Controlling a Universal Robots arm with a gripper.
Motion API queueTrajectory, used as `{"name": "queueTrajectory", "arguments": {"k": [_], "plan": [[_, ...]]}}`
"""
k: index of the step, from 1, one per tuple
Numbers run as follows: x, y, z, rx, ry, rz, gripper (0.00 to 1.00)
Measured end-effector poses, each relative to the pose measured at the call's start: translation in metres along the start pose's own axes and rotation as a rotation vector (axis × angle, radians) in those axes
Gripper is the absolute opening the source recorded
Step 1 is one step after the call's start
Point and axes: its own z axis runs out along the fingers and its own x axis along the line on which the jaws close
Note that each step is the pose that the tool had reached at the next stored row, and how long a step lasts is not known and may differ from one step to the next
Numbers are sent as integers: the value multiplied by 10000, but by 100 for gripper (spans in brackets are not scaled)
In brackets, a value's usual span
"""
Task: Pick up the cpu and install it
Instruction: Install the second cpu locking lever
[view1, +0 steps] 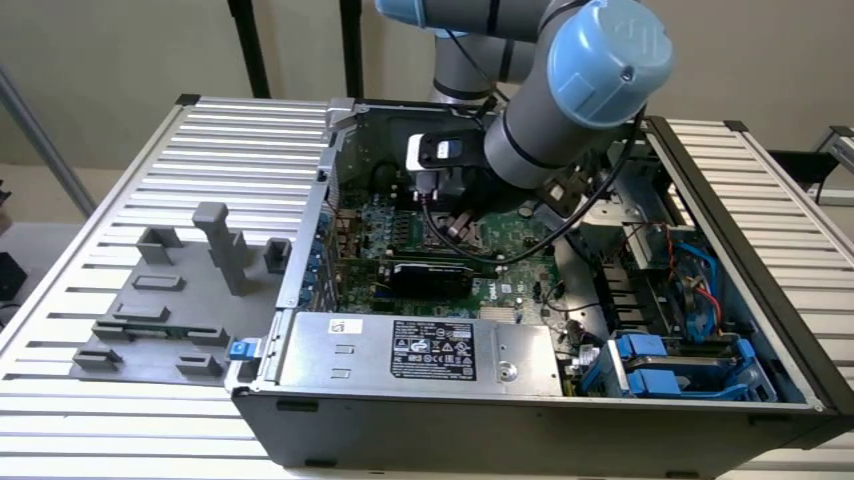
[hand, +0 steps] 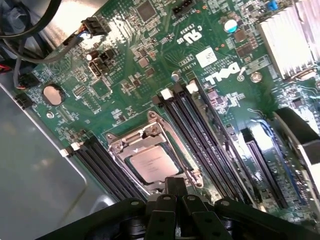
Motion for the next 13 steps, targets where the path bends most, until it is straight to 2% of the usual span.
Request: {"name": "queueTrajectory", "arguments": {"k": [6, 13], "plan": [[-109, -47, -94, -2, -3, 1, 11], [-238, -178, -78, -4, -7, 2, 11]]}}
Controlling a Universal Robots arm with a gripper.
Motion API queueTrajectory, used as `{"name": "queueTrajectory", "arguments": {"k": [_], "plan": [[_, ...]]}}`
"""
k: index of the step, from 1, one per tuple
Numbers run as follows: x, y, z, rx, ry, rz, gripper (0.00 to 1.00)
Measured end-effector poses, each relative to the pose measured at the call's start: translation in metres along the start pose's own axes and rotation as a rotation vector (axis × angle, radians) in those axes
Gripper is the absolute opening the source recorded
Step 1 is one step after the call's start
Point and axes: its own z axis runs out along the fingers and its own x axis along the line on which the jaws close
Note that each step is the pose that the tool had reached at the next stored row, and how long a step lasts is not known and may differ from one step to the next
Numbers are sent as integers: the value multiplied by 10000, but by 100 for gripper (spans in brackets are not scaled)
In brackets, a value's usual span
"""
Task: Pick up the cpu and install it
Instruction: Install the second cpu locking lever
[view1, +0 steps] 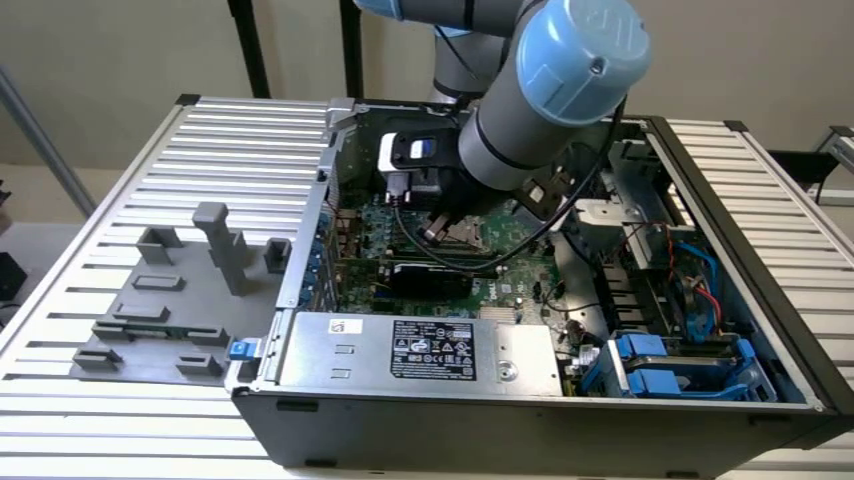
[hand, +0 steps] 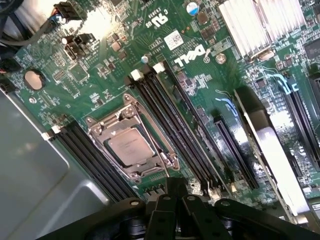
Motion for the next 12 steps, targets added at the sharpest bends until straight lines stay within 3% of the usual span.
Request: {"name": "queueTrajectory", "arguments": {"k": [3, 6, 12], "plan": [[-36, -44, 25, -4, 7, -3, 11], [-85, -103, 91, -79, 47, -37, 11], [-53, -119, 192, -131, 75, -60, 11]]}}
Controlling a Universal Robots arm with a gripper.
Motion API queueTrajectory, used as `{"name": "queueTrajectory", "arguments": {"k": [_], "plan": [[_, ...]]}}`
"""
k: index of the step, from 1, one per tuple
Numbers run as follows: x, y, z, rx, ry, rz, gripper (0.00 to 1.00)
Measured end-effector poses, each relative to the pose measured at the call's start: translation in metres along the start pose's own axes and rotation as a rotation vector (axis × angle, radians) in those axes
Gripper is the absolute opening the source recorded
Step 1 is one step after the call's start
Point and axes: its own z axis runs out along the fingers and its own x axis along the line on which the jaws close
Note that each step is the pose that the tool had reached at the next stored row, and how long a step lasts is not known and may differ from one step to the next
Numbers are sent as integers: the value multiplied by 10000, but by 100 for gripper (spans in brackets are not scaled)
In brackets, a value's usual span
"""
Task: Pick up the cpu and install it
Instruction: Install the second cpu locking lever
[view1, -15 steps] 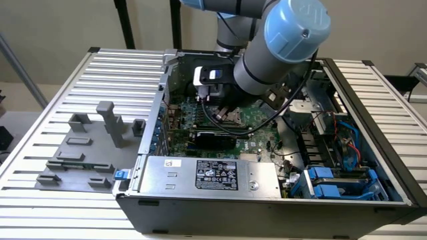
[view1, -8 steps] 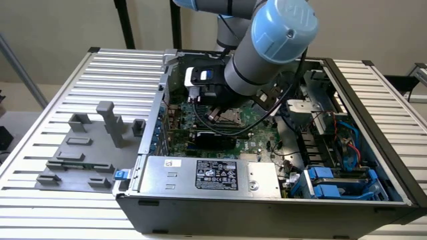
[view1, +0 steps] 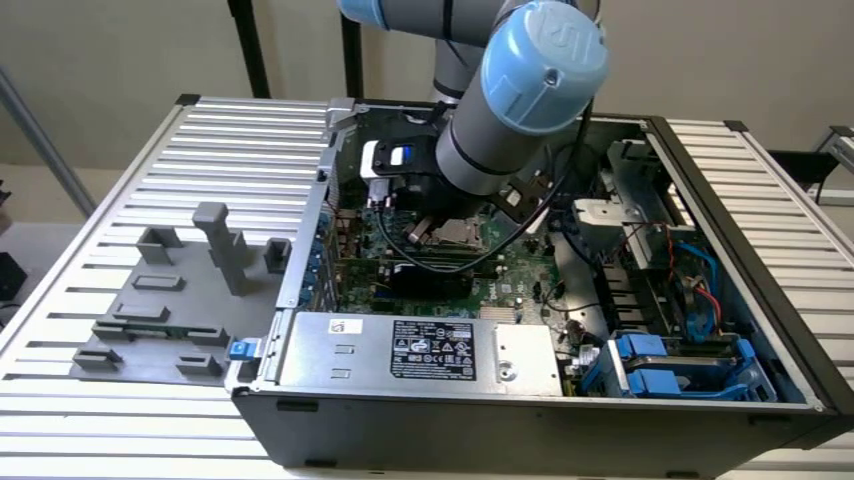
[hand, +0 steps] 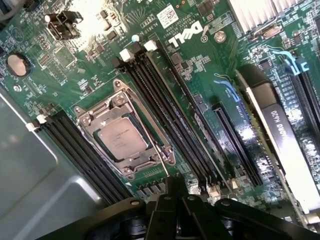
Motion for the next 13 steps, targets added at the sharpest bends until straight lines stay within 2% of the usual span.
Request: {"name": "queueTrajectory", "arguments": {"k": [3, 7, 13], "plan": [[-1, 15, 47, -15, -6, -4, 11], [-6, 24, 70, -56, -80, -4, 11], [-21, 47, 134, -70, -115, -80, 11]]}}
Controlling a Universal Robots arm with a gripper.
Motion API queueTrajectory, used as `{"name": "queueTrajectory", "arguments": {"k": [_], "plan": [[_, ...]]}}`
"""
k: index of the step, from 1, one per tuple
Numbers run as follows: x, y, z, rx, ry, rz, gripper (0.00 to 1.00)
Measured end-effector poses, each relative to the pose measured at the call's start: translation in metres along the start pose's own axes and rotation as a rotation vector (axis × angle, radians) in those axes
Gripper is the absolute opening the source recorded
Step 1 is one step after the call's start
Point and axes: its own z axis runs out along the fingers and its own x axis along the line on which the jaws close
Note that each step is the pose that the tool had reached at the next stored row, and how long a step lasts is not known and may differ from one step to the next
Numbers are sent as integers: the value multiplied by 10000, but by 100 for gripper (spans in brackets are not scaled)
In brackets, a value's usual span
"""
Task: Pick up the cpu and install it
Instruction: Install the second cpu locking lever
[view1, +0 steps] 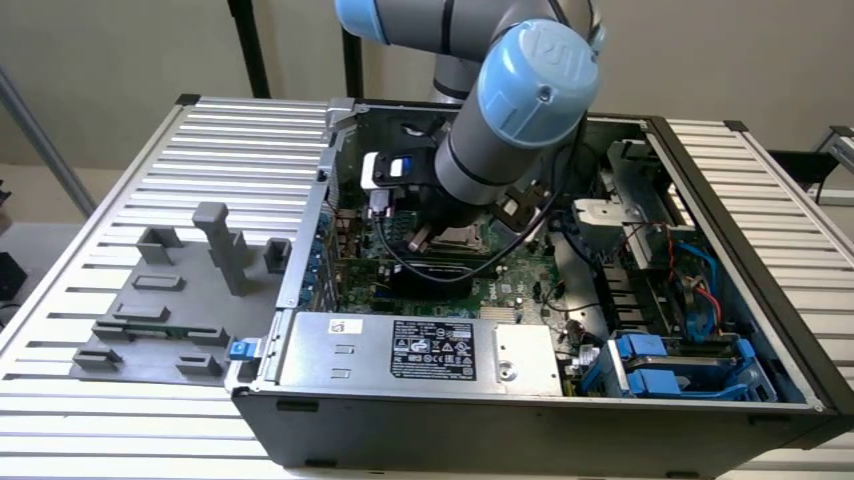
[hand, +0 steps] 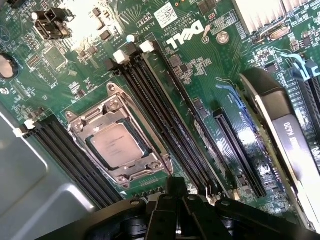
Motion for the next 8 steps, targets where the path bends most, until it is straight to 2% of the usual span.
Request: {"name": "queueTrajectory", "arguments": {"k": [8], "plan": [[-35, -19, 90, -45, 3, -89, 11]]}}
